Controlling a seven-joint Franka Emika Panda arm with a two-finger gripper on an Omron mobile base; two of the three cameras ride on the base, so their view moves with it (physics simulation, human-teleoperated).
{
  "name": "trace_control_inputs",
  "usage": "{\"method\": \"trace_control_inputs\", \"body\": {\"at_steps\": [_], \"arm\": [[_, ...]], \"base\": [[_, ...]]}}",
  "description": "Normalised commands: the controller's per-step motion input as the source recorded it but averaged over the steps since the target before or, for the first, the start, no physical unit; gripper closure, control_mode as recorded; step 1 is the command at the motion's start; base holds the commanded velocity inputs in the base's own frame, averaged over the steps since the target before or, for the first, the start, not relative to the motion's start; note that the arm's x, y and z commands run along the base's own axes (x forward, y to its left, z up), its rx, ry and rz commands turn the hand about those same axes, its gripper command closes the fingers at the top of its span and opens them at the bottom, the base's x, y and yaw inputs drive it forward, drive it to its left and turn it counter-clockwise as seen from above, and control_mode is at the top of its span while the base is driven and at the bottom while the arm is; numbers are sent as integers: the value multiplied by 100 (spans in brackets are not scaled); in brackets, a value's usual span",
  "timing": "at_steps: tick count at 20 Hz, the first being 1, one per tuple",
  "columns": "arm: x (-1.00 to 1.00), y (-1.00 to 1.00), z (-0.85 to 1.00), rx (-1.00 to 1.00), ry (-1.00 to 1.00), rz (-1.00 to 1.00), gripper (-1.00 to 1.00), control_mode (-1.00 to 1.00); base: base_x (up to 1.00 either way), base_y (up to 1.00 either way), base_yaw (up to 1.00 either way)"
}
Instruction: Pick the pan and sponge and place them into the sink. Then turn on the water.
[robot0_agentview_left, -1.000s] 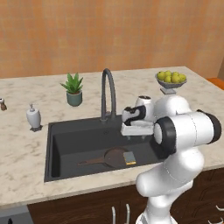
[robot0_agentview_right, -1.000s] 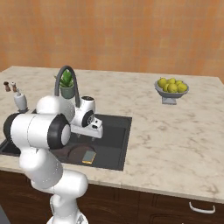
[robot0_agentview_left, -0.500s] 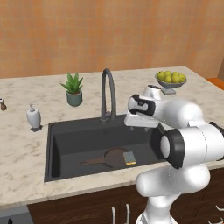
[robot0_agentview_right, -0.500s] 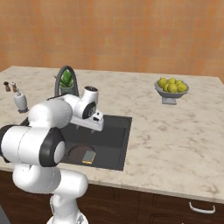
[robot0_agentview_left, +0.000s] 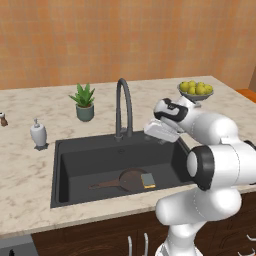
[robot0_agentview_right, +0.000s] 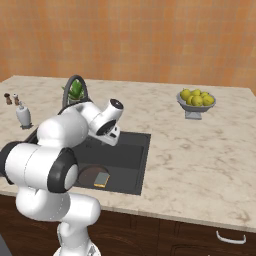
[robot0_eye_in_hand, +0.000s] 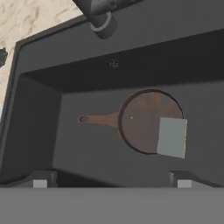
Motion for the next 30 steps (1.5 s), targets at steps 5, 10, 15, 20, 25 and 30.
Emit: {"method": "trace_control_inputs", "body": {"at_steps": [5, 10, 15, 20, 25, 30], "arm": [[18, 30, 29, 10, -15, 1, -100, -100], [9, 10, 0, 0, -1, 0, -100, -100], [7, 0, 0, 1, -2, 0, -100, -100], [29, 0, 0, 4, -5, 0, -100, -100], [40, 1, 0, 5, -3, 0, -100, -100], [44, 5, -5, 1, 0, 0, -100, -100]], "base": [[0, 0, 0], [0, 0, 0], [0, 0, 0], [0, 0, 0], [0, 0, 0], [0, 0, 0]]}}
